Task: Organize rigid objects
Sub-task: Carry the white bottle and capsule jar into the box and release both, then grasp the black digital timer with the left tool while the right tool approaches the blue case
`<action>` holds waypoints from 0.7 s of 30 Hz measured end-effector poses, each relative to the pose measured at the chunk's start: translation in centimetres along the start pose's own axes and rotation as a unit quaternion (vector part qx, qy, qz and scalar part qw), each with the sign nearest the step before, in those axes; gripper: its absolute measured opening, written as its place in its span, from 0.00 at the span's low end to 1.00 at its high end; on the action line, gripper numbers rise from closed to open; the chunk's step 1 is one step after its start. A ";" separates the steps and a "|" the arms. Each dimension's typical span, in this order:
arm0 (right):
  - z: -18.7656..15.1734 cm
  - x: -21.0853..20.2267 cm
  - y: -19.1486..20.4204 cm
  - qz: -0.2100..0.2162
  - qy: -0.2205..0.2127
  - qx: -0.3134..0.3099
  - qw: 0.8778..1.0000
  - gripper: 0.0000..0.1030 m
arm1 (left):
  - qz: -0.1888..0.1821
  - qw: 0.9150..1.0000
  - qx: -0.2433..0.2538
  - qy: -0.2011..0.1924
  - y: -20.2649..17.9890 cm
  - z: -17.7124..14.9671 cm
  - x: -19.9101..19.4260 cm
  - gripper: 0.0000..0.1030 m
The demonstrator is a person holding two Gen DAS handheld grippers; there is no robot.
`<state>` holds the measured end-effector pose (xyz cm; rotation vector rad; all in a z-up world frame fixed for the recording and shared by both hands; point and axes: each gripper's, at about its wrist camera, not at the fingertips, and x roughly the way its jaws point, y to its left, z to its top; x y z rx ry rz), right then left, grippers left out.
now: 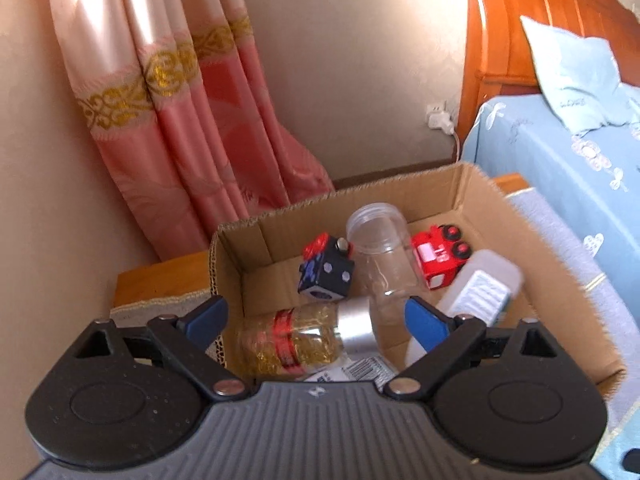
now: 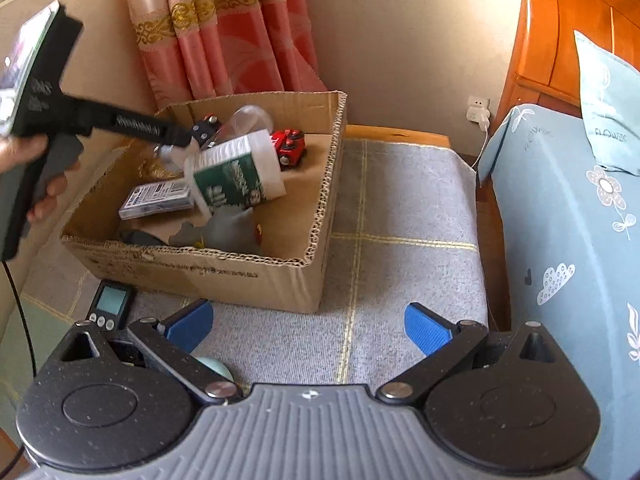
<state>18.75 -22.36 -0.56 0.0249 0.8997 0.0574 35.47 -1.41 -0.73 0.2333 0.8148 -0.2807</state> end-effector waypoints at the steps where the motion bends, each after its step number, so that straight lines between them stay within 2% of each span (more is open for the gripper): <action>1: -0.1 0.1 0.2 -0.002 0.002 -0.003 1.000 1.00 | 0.003 1.000 -0.001 -0.005 0.0 -0.1 -0.6 0.96; 9: -1.4 0.1 1.6 0.004 0.004 -0.022 1.000 1.00 | 0.021 1.000 0.008 -0.018 -0.2 -3.0 -6.2 0.98; 14: -2.8 0.5 2.7 -0.020 -0.001 -0.062 0.998 1.00 | 0.028 0.999 0.020 -0.029 -0.5 -5.9 -9.8 0.99; 21: -4.8 1.0 4.5 0.022 0.014 -0.080 0.996 1.00 | 0.030 0.999 -0.004 -0.030 -1.0 -10.2 -12.3 0.99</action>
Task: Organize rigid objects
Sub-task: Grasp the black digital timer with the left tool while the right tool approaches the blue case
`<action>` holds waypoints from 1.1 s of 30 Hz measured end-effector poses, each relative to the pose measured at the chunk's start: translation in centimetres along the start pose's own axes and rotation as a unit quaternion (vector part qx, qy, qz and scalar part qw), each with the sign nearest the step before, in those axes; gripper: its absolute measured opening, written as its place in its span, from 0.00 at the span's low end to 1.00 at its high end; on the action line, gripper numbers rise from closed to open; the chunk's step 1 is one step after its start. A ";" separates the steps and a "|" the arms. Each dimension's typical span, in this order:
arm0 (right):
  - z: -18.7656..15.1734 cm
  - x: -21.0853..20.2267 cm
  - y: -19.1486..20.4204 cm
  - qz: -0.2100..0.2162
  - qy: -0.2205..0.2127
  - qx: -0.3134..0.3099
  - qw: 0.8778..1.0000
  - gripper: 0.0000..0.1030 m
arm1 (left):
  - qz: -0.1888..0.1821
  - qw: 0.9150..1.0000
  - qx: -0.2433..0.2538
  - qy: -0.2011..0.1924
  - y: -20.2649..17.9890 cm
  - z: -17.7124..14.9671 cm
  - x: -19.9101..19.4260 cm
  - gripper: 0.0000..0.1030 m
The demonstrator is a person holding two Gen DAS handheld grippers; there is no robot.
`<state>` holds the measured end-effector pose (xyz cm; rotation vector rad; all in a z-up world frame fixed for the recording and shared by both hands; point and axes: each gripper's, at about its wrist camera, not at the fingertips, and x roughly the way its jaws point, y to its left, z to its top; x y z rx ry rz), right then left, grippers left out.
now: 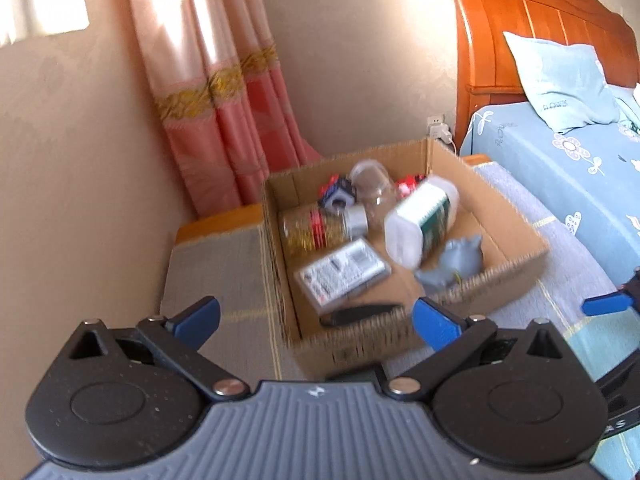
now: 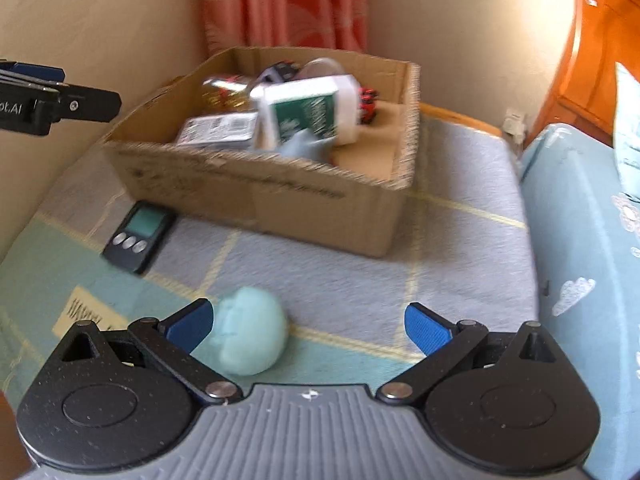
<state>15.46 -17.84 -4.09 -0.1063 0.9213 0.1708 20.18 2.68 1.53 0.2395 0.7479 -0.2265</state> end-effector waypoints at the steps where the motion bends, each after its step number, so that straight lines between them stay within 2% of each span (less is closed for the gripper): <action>1: -0.2 0.2 0.3 0.004 0.003 -0.003 1.000 1.00 | -0.001 1.000 -0.004 0.003 -0.1 -0.5 -0.1 0.99; 5: -0.8 1.7 1.8 0.016 0.024 -0.007 1.000 1.00 | -0.003 0.999 -0.036 0.014 -0.2 -2.7 0.1 0.99; 9: -1.3 3.4 2.9 0.001 0.038 -0.005 0.999 1.00 | -0.003 0.998 -0.059 0.032 -0.3 -4.3 1.4 0.99; 11: -1.5 4.1 3.3 -0.017 0.036 -0.007 0.999 1.00 | 0.005 0.997 -0.059 0.040 -0.5 -5.0 2.0 0.99; 17: -2.0 4.1 3.0 -0.019 0.013 -0.002 1.000 1.00 | 0.006 0.997 -0.051 0.054 -1.7 -6.8 4.0 0.99; 24: -2.4 3.6 1.6 -0.018 0.012 -0.001 1.000 1.00 | 0.004 0.995 -0.065 0.077 -2.0 -7.8 6.6 0.99; 31: -2.2 3.6 1.5 -0.017 0.009 -0.004 1.000 1.00 | -0.014 0.990 -0.097 0.100 -1.2 -8.3 7.8 0.99; 33: -2.2 3.6 1.6 -0.016 0.009 -0.005 1.000 1.00 | -0.013 0.989 -0.110 0.096 -1.0 -8.5 7.7 0.98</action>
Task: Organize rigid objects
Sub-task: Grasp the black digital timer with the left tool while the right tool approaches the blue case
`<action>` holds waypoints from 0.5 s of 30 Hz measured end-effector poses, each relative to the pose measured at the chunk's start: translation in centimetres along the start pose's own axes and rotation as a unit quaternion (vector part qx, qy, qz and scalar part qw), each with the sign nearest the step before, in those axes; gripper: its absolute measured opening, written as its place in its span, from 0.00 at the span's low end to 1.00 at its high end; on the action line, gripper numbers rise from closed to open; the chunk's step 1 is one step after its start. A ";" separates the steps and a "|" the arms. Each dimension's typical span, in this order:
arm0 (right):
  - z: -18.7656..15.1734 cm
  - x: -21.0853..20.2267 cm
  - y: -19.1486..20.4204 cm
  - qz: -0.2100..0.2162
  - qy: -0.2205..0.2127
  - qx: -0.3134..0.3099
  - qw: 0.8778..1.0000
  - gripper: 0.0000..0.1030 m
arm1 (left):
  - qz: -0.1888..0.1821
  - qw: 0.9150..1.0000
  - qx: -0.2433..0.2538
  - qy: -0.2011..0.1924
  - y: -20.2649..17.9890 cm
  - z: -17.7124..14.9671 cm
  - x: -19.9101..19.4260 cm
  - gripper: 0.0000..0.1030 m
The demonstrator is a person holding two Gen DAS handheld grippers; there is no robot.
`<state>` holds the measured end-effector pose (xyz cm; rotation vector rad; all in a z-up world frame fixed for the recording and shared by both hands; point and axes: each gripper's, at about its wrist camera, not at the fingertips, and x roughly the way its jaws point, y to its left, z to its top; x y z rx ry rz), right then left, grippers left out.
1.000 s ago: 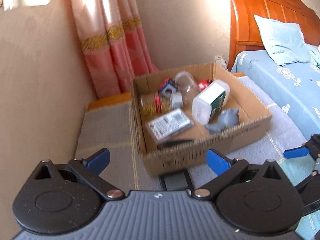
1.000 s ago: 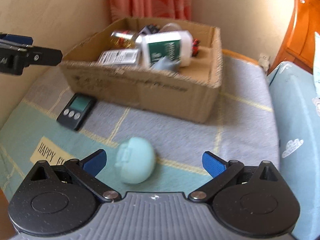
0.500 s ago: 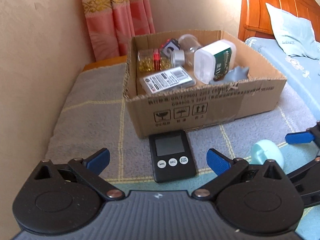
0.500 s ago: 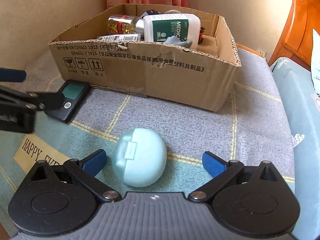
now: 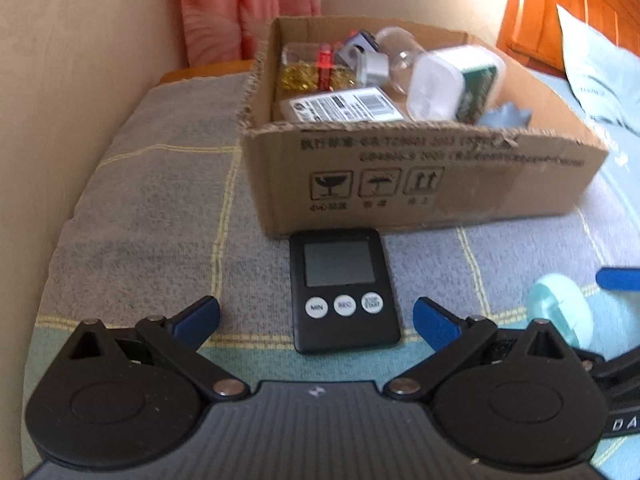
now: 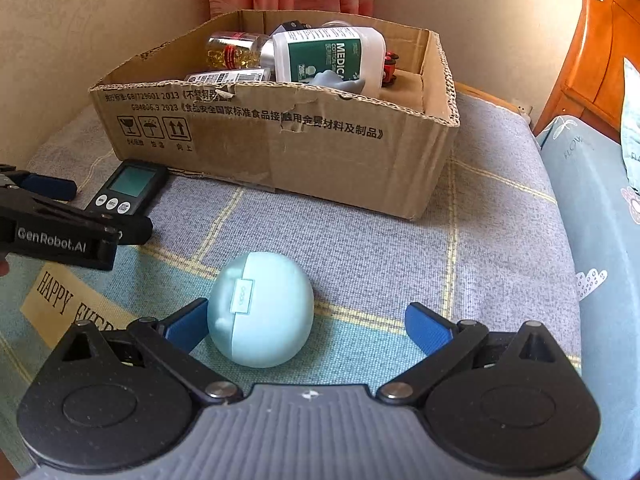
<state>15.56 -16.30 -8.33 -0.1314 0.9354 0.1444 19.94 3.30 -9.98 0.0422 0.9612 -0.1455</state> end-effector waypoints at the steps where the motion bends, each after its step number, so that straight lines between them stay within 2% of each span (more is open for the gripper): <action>1: 0.0 0.0 0.0 0.000 -0.001 0.000 1.000 1.00 | 0.002 1.000 -0.003 -0.003 -0.1 -0.1 -0.1 0.96; 3: -0.1 0.0 0.0 0.001 -0.001 -0.001 1.000 1.00 | 0.005 1.000 -0.006 -0.011 -0.2 -0.1 -0.2 0.90; 4: -0.1 -0.1 0.0 0.001 -0.002 -0.001 1.000 1.00 | 0.004 1.000 -0.002 -0.019 -0.3 -0.1 -0.4 0.79; 8: -0.2 -0.1 0.0 0.001 -0.004 -0.001 1.000 1.00 | -0.008 1.000 0.010 -0.024 -0.9 0.2 -0.9 0.54; 10: -0.3 -0.1 0.0 0.001 -0.004 -0.002 1.000 1.00 | -0.010 1.000 0.013 -0.026 -1.2 0.5 -0.8 0.51; 15: -0.5 -0.3 0.1 0.003 -0.009 -0.006 1.000 1.00 | -0.009 1.000 0.012 -0.027 -1.2 0.6 -0.6 0.51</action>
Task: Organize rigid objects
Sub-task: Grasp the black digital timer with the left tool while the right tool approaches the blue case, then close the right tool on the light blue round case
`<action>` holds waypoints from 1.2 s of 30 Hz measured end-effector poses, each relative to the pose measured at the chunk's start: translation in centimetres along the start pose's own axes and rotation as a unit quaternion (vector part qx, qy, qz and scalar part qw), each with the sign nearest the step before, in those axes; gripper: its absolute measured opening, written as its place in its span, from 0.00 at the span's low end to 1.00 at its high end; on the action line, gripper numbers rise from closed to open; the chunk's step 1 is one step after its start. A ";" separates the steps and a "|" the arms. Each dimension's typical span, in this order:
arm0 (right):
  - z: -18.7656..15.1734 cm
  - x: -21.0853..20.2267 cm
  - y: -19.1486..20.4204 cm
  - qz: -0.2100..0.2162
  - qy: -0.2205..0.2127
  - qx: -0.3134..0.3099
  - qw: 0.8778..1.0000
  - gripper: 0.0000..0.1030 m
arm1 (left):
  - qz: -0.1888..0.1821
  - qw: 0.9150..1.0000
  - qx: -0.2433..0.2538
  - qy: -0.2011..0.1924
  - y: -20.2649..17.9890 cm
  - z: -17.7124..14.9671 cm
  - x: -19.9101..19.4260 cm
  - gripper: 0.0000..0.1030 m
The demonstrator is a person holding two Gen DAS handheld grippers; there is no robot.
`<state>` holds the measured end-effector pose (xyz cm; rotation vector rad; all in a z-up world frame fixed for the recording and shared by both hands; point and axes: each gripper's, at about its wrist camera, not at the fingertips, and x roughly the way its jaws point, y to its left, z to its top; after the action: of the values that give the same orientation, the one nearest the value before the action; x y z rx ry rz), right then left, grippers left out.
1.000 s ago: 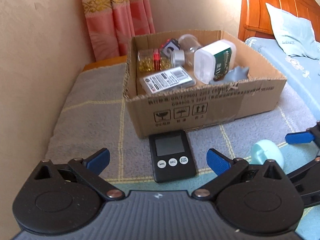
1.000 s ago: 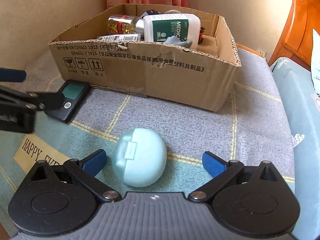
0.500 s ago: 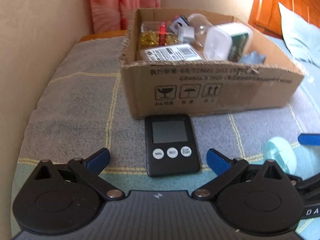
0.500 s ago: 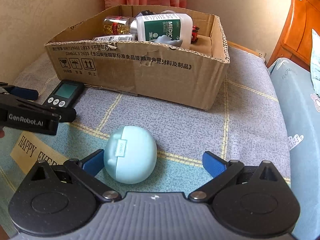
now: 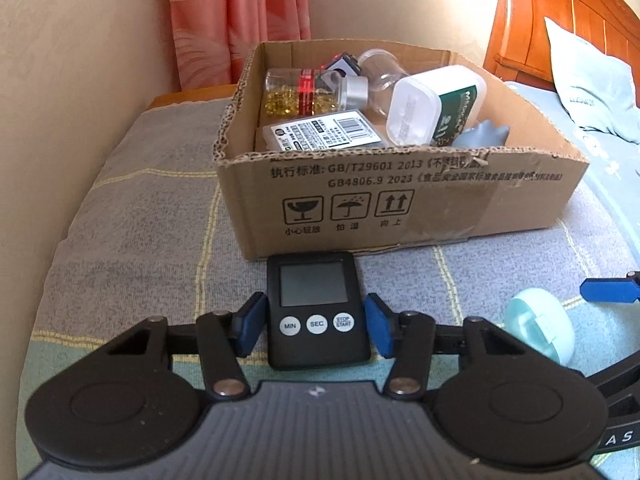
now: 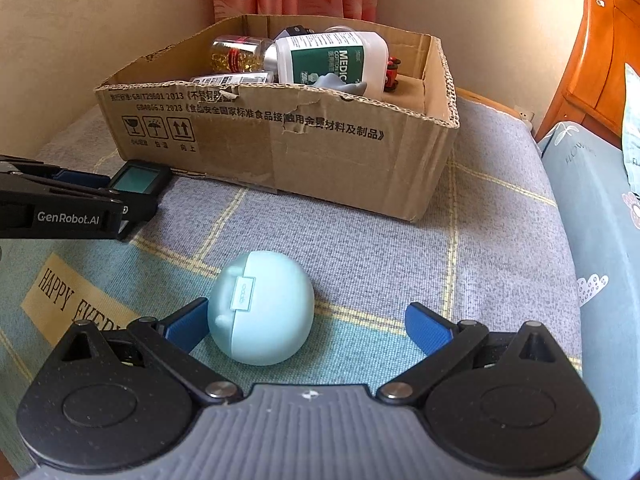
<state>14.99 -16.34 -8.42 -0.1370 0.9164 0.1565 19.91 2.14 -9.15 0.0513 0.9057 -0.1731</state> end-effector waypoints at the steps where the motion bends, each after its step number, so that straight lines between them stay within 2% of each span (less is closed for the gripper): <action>1: 0.0 0.0 0.0 0.001 0.000 -0.001 1.000 1.00 | 0.000 1.000 -0.001 0.002 0.0 0.0 0.0 0.51; 13: -0.5 -0.3 1.7 0.036 -0.015 -0.042 0.998 1.00 | -0.004 1.000 -0.005 0.002 0.5 -0.7 -0.6 0.51; 16: -0.4 -0.5 2.5 0.043 -0.019 -0.054 0.997 0.93 | -0.005 1.000 -0.006 0.002 0.5 -0.5 -0.4 0.51; 24: 0.6 -0.9 2.6 0.038 -0.026 -0.049 0.998 0.64 | -0.005 1.000 -0.003 0.001 0.5 -0.6 -0.5 0.51; 26: 0.7 -1.0 2.4 0.036 -0.025 -0.048 0.998 0.61 | -0.002 1.000 -0.001 0.002 0.3 -0.6 -0.4 0.51; 36: 0.4 -1.2 2.4 0.035 -0.024 -0.051 0.998 0.61 | 0.005 1.000 -0.002 0.001 0.0 -0.5 -0.2 0.52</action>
<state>14.16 -14.01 -7.35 -0.1953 0.8651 0.2706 19.42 2.26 -9.25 0.0523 0.9071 -0.1628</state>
